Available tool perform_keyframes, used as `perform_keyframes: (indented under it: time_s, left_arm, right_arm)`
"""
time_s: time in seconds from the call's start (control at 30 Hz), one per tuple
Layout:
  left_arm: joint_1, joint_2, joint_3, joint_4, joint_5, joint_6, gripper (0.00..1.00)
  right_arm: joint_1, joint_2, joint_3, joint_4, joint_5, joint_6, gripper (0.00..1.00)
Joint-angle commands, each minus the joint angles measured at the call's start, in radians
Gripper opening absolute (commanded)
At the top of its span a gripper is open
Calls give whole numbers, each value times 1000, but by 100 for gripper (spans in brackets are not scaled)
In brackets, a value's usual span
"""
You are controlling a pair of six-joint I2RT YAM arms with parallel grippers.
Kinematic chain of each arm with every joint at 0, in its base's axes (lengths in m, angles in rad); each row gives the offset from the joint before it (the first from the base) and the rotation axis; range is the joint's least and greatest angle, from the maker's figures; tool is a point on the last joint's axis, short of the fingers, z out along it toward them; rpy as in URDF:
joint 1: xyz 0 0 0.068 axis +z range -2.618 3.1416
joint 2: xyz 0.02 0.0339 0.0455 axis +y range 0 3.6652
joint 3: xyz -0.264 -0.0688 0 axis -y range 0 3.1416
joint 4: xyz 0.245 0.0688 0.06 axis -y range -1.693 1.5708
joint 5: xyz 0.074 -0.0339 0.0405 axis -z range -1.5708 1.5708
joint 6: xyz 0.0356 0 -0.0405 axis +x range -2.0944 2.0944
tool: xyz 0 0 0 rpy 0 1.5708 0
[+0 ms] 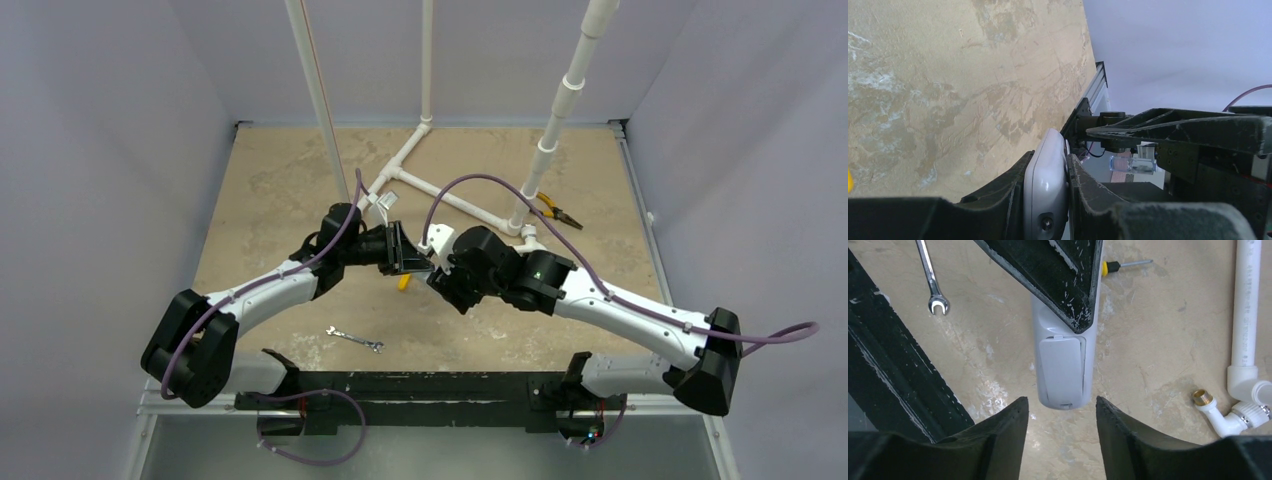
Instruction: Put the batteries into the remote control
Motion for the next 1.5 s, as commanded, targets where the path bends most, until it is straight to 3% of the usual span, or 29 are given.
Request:
perform_keyframes:
  time_s: [0.0, 0.5, 0.8, 1.47]
  left_arm:
    - [-8, -5, 40, 57, 26, 10, 0]
    - [-12, -13, 15, 132, 79, -19, 0]
    - [-15, -25, 9, 130, 79, -19, 0]
    - [-16, -34, 7, 130, 73, -16, 0]
  right_arm:
    - [6, -62, -12, 73, -18, -17, 55]
    - [5, -64, -48, 124, -13, -35, 58]
    - [3, -46, -61, 132, -1, -33, 46]
    - [4, -46, -83, 147, 33, -29, 29]
